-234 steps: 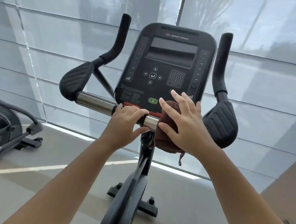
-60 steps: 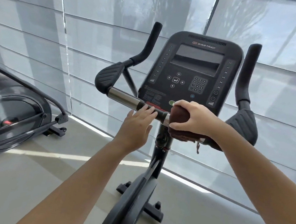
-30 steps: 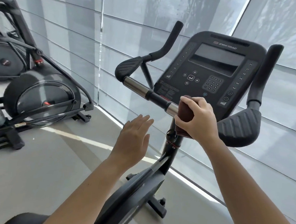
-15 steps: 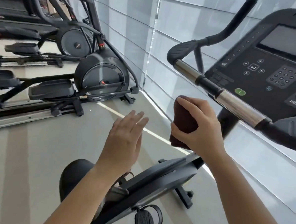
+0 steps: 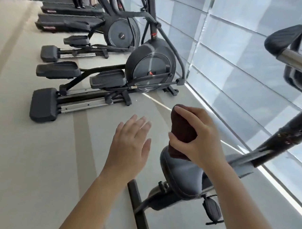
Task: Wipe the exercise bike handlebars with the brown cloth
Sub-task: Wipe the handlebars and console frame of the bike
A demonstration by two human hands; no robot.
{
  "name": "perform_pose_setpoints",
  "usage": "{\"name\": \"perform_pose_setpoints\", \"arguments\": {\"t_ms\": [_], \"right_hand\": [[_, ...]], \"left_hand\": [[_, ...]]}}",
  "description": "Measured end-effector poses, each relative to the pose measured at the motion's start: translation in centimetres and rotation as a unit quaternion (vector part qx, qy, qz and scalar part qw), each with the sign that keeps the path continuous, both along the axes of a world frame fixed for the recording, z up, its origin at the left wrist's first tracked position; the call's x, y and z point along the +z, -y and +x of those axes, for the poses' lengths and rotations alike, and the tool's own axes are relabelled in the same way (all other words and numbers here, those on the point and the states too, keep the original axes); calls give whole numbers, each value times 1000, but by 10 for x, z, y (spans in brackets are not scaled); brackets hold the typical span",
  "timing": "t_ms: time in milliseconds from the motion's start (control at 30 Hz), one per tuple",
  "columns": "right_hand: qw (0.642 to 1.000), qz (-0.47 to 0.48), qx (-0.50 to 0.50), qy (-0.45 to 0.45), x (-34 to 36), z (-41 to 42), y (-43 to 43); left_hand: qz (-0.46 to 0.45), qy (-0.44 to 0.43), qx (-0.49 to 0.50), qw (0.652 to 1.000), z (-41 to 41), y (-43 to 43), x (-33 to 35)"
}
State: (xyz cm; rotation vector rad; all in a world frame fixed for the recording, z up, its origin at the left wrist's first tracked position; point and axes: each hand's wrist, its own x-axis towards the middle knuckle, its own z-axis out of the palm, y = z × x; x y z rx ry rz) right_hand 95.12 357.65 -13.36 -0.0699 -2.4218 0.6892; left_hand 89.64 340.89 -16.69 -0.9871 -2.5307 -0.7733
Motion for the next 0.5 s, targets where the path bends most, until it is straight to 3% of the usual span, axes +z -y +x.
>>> {"name": "perform_pose_setpoints", "arguments": {"t_ms": [233, 500], "right_hand": [[1000, -20, -7, 21, -7, -37, 85], [998, -24, -46, 23, -18, -112, 95]], "left_hand": [[-10, -33, 4, 999, -44, 75, 0], [6, -54, -39, 998, -127, 78, -11]]}}
